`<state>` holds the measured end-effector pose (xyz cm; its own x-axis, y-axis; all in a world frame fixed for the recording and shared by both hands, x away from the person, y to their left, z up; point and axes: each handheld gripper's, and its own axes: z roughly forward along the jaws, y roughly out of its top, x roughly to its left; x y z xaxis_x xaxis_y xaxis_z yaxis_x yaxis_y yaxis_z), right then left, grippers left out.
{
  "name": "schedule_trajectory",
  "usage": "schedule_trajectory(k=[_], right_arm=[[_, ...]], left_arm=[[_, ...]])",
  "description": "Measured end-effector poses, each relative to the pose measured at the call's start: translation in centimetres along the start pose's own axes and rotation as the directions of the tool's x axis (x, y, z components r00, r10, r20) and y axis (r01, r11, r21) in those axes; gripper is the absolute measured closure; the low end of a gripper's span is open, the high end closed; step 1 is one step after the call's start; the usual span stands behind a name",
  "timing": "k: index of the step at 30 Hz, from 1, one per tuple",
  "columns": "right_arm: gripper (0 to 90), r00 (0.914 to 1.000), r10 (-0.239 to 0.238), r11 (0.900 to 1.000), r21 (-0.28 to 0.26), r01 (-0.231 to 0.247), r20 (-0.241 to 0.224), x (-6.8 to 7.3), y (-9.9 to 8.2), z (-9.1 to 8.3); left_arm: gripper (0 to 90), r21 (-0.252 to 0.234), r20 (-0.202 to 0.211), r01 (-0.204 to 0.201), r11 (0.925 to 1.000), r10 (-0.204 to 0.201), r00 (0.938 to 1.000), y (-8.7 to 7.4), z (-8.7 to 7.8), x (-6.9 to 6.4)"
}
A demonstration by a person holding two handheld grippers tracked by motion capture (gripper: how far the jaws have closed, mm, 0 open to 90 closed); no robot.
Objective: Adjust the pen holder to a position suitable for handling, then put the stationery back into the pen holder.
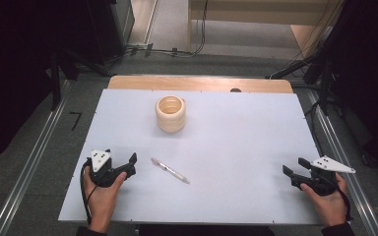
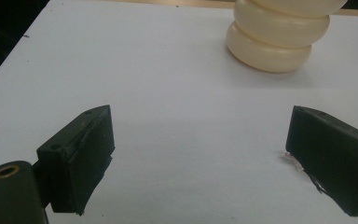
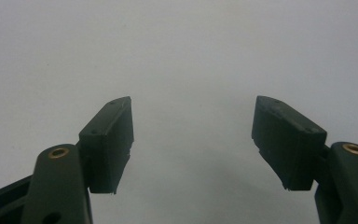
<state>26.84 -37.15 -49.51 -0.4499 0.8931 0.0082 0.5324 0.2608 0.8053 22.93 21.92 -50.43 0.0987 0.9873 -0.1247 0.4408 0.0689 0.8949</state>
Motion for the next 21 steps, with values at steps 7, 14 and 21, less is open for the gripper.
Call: schedule_trajectory(k=[7, 14, 21], right_arm=[[27.9, 1.0000, 0.001, 1.0000, -0.001, -0.001, -0.001, 0.01, 0.06, 0.04], [27.8, 1.0000, 0.003, 1.0000, -0.004, -0.003, -0.006, 0.11, 0.06, -0.03], [27.8, 1.0000, 0.003, 1.0000, -0.008, -0.003, -0.007, 0.13, 0.11, -0.12]], left_arm=[[8.4, 0.005, 0.002, 0.003, 1.0000, -0.003, 1.0000, -0.07, 0.05, 0.02], [8.4, 0.012, 0.003, 0.006, 0.9999, -0.006, 1.0000, -0.12, 0.06, -0.02], [8.4, 0.002, 0.001, 0.009, 1.0000, -0.009, 1.0000, -0.10, 0.02, 0.05]])
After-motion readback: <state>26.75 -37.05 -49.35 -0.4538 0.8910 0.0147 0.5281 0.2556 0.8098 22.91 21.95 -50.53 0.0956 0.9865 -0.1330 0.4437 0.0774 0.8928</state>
